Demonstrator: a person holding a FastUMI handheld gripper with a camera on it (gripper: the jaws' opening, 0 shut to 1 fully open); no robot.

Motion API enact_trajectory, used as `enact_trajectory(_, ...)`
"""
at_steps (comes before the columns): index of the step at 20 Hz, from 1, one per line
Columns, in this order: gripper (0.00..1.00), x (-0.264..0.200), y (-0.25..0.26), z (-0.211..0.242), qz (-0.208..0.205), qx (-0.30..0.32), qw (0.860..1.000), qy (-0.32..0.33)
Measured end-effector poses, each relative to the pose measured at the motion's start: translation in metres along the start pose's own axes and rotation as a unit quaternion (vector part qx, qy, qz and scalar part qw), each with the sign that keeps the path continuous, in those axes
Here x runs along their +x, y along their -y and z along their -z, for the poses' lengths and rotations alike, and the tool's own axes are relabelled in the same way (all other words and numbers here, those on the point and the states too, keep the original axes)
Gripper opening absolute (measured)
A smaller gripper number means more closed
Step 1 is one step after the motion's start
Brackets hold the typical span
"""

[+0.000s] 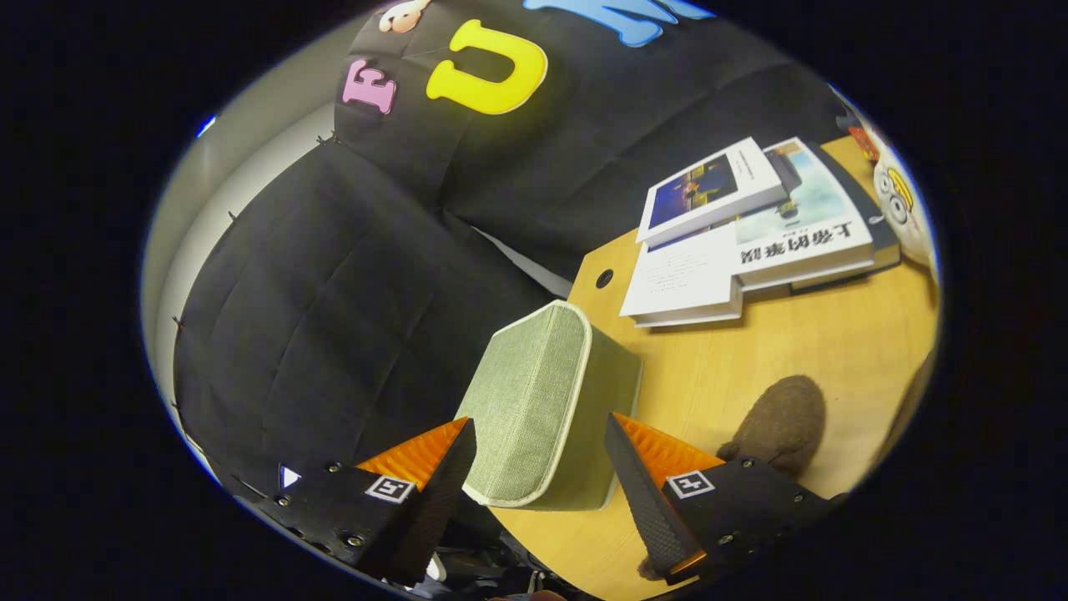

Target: Open the storage box then place both shoes into the box .Put the left shoe in first, then the right shoe, with the right side of both shoes facing outward in a uniform manner.

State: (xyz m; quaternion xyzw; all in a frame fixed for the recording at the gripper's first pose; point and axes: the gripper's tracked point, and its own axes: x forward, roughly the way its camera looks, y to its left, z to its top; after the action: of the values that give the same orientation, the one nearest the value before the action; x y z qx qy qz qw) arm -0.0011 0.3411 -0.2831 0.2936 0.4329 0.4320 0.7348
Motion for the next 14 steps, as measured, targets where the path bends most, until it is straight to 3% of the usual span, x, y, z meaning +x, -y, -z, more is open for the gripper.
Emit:
enact_trajectory(4,0.94,0.029,0.010,0.019,-0.040,0.070,0.996,-0.031)
enact_trajectory(8,0.96,0.055,0.013,0.032,-0.091,0.141,0.984,-0.058)
enact_trajectory(14,0.95,0.076,0.009,0.042,-0.111,0.138,0.980,-0.085)
